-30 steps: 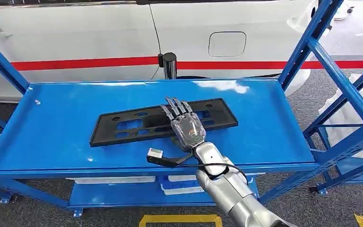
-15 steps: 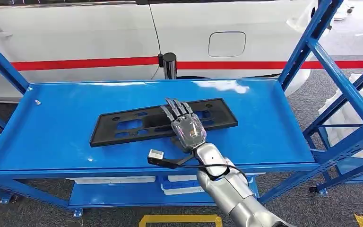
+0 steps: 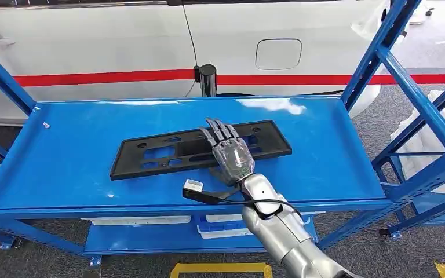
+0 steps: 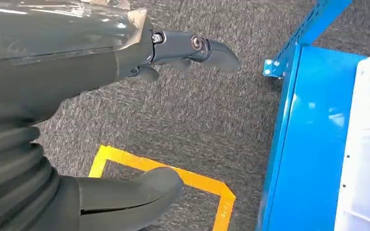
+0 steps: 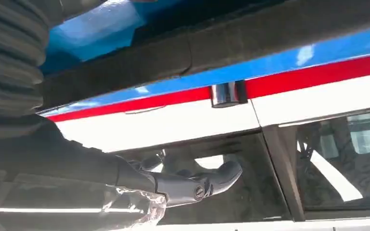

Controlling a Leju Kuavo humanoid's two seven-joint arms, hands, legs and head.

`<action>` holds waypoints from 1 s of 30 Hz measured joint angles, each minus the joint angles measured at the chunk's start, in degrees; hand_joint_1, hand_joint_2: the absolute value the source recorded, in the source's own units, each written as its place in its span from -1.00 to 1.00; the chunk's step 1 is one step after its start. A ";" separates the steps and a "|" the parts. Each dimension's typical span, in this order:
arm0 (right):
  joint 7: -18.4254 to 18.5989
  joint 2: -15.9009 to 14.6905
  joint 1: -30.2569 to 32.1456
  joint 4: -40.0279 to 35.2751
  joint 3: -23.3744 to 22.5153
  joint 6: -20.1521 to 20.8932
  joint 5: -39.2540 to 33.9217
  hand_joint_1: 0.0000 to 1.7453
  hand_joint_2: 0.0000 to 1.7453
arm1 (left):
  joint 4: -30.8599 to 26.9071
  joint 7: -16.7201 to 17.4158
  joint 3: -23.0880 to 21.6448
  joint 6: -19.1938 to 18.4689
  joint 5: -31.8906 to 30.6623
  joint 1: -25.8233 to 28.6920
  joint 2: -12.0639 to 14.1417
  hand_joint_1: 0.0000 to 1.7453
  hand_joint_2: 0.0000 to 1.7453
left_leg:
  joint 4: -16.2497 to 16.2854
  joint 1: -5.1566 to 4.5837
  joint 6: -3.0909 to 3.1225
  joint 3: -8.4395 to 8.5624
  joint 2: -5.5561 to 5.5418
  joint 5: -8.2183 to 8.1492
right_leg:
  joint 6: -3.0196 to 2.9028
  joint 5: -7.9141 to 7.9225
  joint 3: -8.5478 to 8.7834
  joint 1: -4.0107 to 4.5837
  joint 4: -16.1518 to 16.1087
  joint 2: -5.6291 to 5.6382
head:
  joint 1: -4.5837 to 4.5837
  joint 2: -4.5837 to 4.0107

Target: Take the parts from the cabinet and place them on the table.

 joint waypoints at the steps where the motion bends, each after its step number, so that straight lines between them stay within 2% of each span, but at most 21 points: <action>1: -0.85 0.07 0.01 0.00 -0.11 0.07 -1.33 -1.00 1.00 | 0.00 -0.66 0.02 -0.39 0.45 -0.03 0.00 -1.00 1.00 | 0.00 0.00 0.00 0.00 -0.01 0.00 | 0.00 0.00 0.00 0.00 0.00 0.00 | 0.00 0.00; 7: -3.76 0.39 -0.03 0.00 -0.94 0.04 -6.14 -1.00 1.00 | 0.00 -4.50 -0.92 3.15 -2.06 -0.34 -0.02 -1.00 1.00 | 0.00 0.00 0.00 0.00 -0.01 0.00 | 0.00 0.00 0.01 0.00 0.00 -0.01 | 0.00 0.00; 9: -4.13 0.41 -0.04 0.00 -0.94 0.04 -6.31 -1.00 1.00 | -0.02 -4.52 -1.75 4.55 -2.95 -0.53 -0.02 -1.00 1.00 | 0.00 0.00 0.00 0.00 0.00 0.00 | 0.00 0.00 0.01 0.00 0.00 0.00 | 0.00 0.00; 12: -4.30 0.54 -0.04 0.00 -0.92 0.02 -6.29 -1.00 1.00 | -0.02 -4.44 -2.23 4.72 -3.10 -0.82 -0.04 -1.00 1.00 | 0.00 0.00 0.00 0.01 0.00 0.00 | 0.00 0.00 0.01 0.00 0.00 0.00 | 0.00 0.00; 15: -4.48 0.55 -0.04 0.02 -0.92 0.02 -6.29 -1.00 1.00 | -0.02 -3.25 -2.97 6.12 -3.65 -0.94 -0.04 -1.00 1.00 | 0.00 0.00 0.00 0.00 0.00 0.00 | 0.00 0.00 0.01 0.00 0.00 0.00 | 0.00 0.00; 16: -4.48 0.57 -0.04 0.02 -0.92 0.00 -6.29 -1.00 1.00 | 0.00 -3.14 -2.97 6.17 -3.56 -0.98 -0.04 -1.00 -1.00 | 0.00 0.00 0.00 0.00 0.00 0.00 | 0.00 0.00 0.01 0.00 0.00 0.00 | 0.00 0.00; 18: -4.50 0.57 -0.04 0.02 -0.92 0.00 -6.29 -1.00 1.00 | 0.00 -2.93 -2.99 6.30 -3.32 -1.05 -0.04 -1.00 -1.00 | 0.00 0.00 0.00 0.00 0.00 0.00 | 0.00 0.00 0.01 0.00 0.00 0.00 | 0.00 0.00; 21: -4.59 0.57 -0.11 0.04 -0.92 -0.02 -6.31 -1.00 1.00 | 0.00 -0.72 -3.30 6.24 -4.07 -1.10 -0.04 -1.00 -1.00 | 0.00 0.00 0.00 -0.01 0.00 0.00 | 0.00 0.00 0.01 0.00 0.00 0.00 | 0.00 0.00; 30: -3.82 0.57 -0.37 0.11 -0.90 -0.02 -5.15 -1.00 1.00 | 0.00 -0.06 -3.30 4.63 -3.65 -1.09 -0.22 -1.00 -1.00 | 0.00 0.00 0.00 -0.01 0.00 0.00 | 0.00 0.00 0.01 0.00 0.00 0.00 | 0.00 0.00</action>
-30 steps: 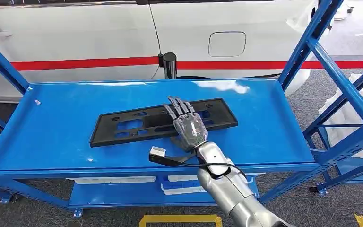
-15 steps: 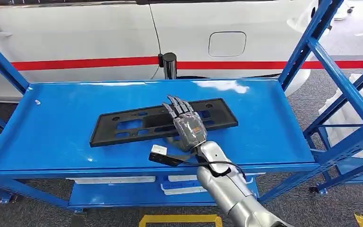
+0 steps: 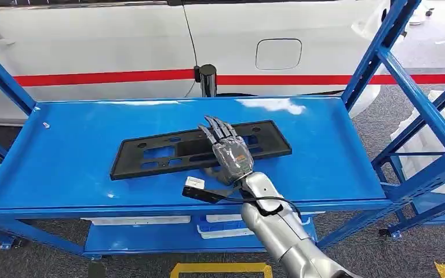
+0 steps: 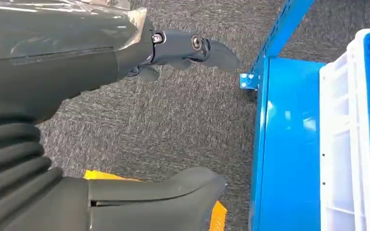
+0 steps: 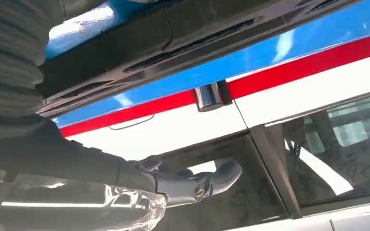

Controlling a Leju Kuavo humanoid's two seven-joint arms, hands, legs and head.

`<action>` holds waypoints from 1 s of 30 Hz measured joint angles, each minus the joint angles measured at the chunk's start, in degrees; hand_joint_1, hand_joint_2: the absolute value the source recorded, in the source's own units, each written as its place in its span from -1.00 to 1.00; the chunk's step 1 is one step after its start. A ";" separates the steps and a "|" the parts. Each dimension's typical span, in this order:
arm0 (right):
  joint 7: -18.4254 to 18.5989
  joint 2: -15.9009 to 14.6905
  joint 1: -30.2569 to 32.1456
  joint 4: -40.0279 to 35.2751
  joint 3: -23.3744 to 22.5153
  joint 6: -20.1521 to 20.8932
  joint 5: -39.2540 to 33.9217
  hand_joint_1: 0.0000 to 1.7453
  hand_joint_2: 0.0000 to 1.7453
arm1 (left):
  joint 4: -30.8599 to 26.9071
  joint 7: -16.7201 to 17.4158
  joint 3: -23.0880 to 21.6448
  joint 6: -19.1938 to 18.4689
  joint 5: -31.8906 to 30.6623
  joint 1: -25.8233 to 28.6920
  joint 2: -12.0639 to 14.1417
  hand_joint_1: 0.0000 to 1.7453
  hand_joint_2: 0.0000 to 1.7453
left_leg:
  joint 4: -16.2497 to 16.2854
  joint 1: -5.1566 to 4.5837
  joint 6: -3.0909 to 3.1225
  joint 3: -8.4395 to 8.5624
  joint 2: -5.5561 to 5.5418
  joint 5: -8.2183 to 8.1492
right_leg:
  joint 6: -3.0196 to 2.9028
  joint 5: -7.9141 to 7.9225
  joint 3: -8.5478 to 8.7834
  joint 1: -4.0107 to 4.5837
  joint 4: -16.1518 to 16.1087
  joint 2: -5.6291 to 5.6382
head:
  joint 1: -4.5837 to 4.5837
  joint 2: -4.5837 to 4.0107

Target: Take the parts from the cabinet and place them on the table.

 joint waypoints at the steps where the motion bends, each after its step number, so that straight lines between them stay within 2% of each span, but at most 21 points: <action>1: 0.65 0.00 -0.05 0.07 0.00 0.15 0.71 1.00 1.00 | 0.00 0.45 0.00 0.04 -0.02 0.02 -0.04 -1.00 -1.00 | 0.00 0.00 0.00 -0.01 0.00 0.00 | 0.00 0.00 0.00 0.00 0.00 0.00 | 0.00 0.00; 9: 3.47 0.33 -2.67 3.13 1.05 3.00 4.26 1.00 1.00 | 0.02 1.24 0.07 0.48 0.79 0.61 0.00 -1.00 -1.00 | 0.00 0.01 0.00 -0.05 0.00 0.01 | 0.00 0.00 0.02 -0.04 0.01 0.00 | 0.00 0.00; 19: 4.61 1.33 -4.33 6.10 1.71 3.08 6.38 1.00 1.00 | 0.04 0.79 0.44 1.51 1.75 1.36 0.11 -1.00 -1.00 | 0.00 0.01 0.00 -0.05 -0.01 0.01 | 0.00 0.00 0.02 -0.04 0.01 0.00 | 0.00 0.00; 24: 5.16 1.42 -4.54 6.40 2.12 3.04 7.63 1.00 1.00 | 0.04 -1.12 0.66 1.33 2.30 1.40 0.09 -1.00 -1.00 | 0.00 0.01 0.00 -0.04 -0.02 0.01 | 0.00 0.00 0.02 -0.05 0.01 -0.01 | 0.00 0.00; 30: 5.22 1.42 -4.58 6.40 2.45 3.04 7.71 1.00 1.00 | 0.04 -1.55 0.77 1.33 2.34 1.41 0.09 -1.00 -1.00 | 0.00 0.01 0.00 -0.03 -0.01 0.01 | 0.00 0.00 0.02 -0.05 0.01 -0.01 | 0.00 0.00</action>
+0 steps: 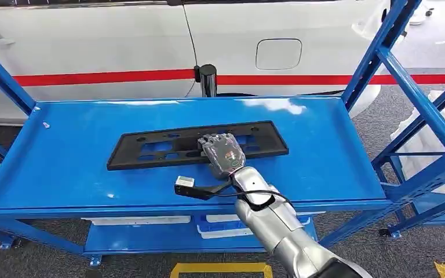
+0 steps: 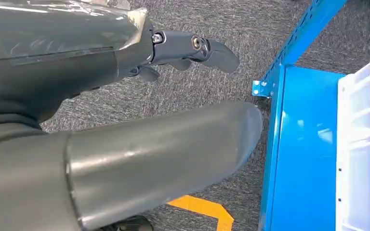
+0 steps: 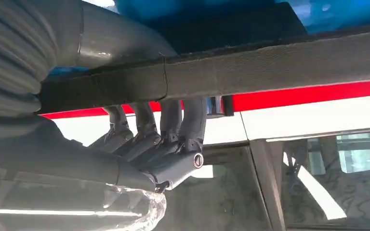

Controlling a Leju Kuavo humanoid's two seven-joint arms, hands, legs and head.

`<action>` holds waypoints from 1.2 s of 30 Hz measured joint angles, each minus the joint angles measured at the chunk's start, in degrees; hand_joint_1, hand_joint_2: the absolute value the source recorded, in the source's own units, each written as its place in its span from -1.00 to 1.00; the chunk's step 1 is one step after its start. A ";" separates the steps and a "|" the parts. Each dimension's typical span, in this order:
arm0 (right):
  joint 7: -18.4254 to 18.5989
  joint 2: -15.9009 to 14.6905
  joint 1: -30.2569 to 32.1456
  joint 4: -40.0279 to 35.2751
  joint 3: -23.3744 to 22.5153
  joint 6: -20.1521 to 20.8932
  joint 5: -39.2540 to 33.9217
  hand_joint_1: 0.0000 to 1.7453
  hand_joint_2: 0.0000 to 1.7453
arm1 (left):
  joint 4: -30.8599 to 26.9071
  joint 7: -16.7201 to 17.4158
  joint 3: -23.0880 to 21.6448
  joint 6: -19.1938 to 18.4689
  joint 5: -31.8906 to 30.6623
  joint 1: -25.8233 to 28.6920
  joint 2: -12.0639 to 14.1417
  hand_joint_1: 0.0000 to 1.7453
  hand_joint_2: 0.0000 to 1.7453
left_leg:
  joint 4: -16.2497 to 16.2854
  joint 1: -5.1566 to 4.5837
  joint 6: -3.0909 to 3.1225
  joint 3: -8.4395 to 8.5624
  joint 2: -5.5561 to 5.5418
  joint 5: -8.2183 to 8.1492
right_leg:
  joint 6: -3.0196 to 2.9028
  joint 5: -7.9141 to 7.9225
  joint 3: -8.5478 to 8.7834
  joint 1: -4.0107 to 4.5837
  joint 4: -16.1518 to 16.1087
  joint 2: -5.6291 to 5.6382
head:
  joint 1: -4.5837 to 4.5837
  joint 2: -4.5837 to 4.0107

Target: Take the parts from the cabinet and place them on the table.

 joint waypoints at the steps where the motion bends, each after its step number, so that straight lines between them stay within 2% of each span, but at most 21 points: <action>1: 0.07 0.00 0.00 0.00 0.02 -0.11 0.15 1.00 1.00 | 0.00 -0.52 0.04 0.00 0.09 0.01 0.00 -1.00 -1.00 | 0.00 0.00 0.00 0.00 0.00 0.00 | 0.00 0.00 0.00 0.00 0.00 0.00 | 0.00 0.00; 7: 0.33 -0.39 0.83 -2.76 -0.22 -0.15 0.55 1.00 1.00 | 0.00 -2.25 0.11 -0.98 0.50 0.03 -0.07 -1.00 -1.00 | 0.00 0.00 0.00 0.00 -0.01 0.00 | 0.00 0.00 -0.03 0.00 0.00 0.00 | 0.00 0.00; 13: 1.38 -2.93 1.41 -15.35 -3.06 1.33 1.44 1.00 1.00 | 0.00 -1.99 -0.02 -0.57 -1.20 0.05 -0.07 -1.00 -1.00 | 0.01 0.00 0.01 -0.08 -0.01 0.01 | 0.00 0.00 -0.08 -0.03 0.00 0.00 | 0.00 0.00; 18: 1.66 -5.64 -1.91 -23.32 -5.46 2.14 1.07 1.00 1.00 | 0.00 -1.88 -0.52 -1.53 -1.90 0.06 -0.05 -1.00 -1.00 | 0.02 -0.01 0.02 -0.07 0.00 0.01 | 0.01 0.01 -0.08 -0.11 0.00 0.01 | 0.00 0.00; 29: 1.36 -9.31 -5.31 -32.08 -6.34 1.14 -2.58 1.00 1.00 | 0.00 -1.81 -0.81 -0.72 -2.51 0.01 -0.07 -1.00 -1.00 | 0.03 -0.02 0.02 -0.07 0.01 0.01 | 0.01 0.01 -0.09 -0.10 0.00 0.02 | 0.00 0.00; 36: 0.66 -9.92 -5.64 -34.69 -5.70 0.00 -4.05 1.00 1.00 | 0.00 -2.54 -0.79 -0.74 -2.36 0.02 -0.09 -1.00 -1.00 | 0.02 -0.01 0.02 -0.08 0.01 0.01 | 0.01 0.01 -0.08 -0.10 0.01 0.02 | 0.00 0.00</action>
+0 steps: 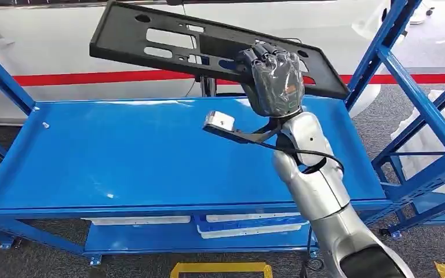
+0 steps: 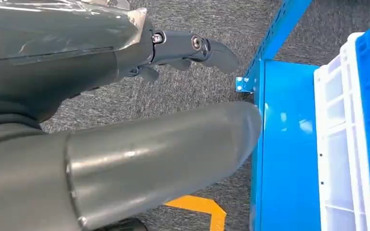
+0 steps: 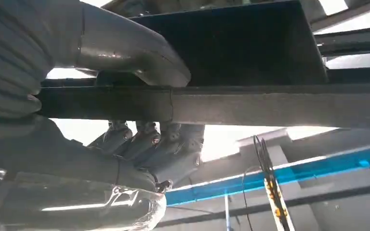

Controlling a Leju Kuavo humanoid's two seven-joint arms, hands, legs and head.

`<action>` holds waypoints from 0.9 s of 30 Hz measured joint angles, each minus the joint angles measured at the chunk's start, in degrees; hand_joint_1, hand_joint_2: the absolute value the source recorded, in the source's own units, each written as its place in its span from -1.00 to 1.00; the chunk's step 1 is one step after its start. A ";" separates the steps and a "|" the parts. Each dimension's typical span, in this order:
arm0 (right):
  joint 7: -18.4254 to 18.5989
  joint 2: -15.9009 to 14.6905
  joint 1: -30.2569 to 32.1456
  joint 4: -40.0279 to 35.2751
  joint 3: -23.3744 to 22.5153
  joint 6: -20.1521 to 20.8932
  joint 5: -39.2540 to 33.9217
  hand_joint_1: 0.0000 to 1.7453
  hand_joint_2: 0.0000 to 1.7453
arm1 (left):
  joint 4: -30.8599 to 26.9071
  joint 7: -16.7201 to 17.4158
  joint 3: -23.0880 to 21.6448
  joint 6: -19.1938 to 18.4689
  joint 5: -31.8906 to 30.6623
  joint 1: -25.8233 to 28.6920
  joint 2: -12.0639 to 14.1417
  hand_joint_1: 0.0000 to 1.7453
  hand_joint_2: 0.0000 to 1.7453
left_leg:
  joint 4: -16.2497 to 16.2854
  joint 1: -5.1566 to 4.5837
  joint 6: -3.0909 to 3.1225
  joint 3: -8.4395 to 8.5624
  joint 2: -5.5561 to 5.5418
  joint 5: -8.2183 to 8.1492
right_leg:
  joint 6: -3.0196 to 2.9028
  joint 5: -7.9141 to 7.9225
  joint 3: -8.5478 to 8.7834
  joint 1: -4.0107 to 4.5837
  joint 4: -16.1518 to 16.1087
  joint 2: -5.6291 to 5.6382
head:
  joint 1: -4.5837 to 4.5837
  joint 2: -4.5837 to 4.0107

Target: Take the parts from the cabinet and place them on the table.

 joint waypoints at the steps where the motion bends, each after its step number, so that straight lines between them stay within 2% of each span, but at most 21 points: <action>1: -0.02 0.09 0.00 -0.33 0.24 -0.52 -0.66 1.00 1.00 | 0.00 -0.20 0.02 -0.11 0.39 0.00 -0.04 -1.00 -1.00 | 0.00 0.00 0.00 0.00 0.00 0.00 | 0.00 0.00 0.00 0.00 0.00 0.00 | 0.00 0.00; 3: -0.61 0.39 0.00 -1.07 0.65 -1.11 -3.76 1.00 1.00 | 0.00 0.44 0.04 -0.09 0.52 0.00 -0.11 -1.00 -1.00 | 0.00 0.00 0.00 0.00 -0.01 0.00 | 0.00 0.00 0.00 0.00 0.00 -0.01 | 0.00 0.00; 6: -2.92 0.83 0.01 -1.79 1.72 -0.28 -13.04 1.00 1.00 | 0.00 0.07 0.07 -1.62 1.31 0.05 -0.20 -1.00 -1.00 | 0.00 0.00 0.00 -0.01 0.00 0.00 | 0.00 0.00 0.00 0.00 0.00 0.00 | -0.02 0.00; 16: -3.56 1.29 0.02 -2.47 3.19 0.09 -14.85 1.00 1.00 | 0.00 -0.22 0.07 -2.14 1.64 0.08 -0.26 -1.00 -1.00 | 0.00 0.00 0.00 -0.01 -0.02 0.00 | 0.00 0.00 0.00 -0.01 0.00 -0.01 | 0.00 0.00; 20: -5.93 1.31 0.04 -2.62 3.36 1.29 -21.71 1.00 1.00 | 0.00 0.33 0.22 -2.38 2.66 0.10 -0.24 -1.00 -1.00 | 0.00 0.00 0.01 -0.02 -0.01 0.00 | 0.00 0.00 0.00 -0.01 0.00 -0.01 | 0.00 0.00; 21: -6.47 1.40 0.08 -2.64 3.41 1.49 -23.30 1.00 1.00 | 0.00 0.70 0.31 -2.18 2.84 0.13 -0.11 -1.00 -1.00 | 0.32 -0.21 0.21 -0.15 -0.03 -0.13 | 0.12 0.07 0.00 -0.25 -0.10 -0.01 | 0.00 0.00; 25: -7.19 2.16 0.64 -2.75 3.58 2.69 -25.70 1.00 1.00 | 0.00 3.70 0.81 -0.13 3.04 0.33 0.26 -1.00 -1.00 | 0.51 -0.21 0.51 -0.25 -0.06 -0.23 | 0.34 0.19 0.01 -0.32 -0.11 -0.01 | -0.02 0.00; 27: -7.19 2.47 0.65 -2.95 3.74 3.26 -26.34 1.00 1.00 | 0.00 4.18 0.94 0.02 3.04 0.33 0.39 -1.00 -1.00 | 0.09 -0.29 1.18 -0.15 -0.07 0.44 | 1.06 0.67 0.19 -0.30 -0.53 0.01 | -0.02 0.00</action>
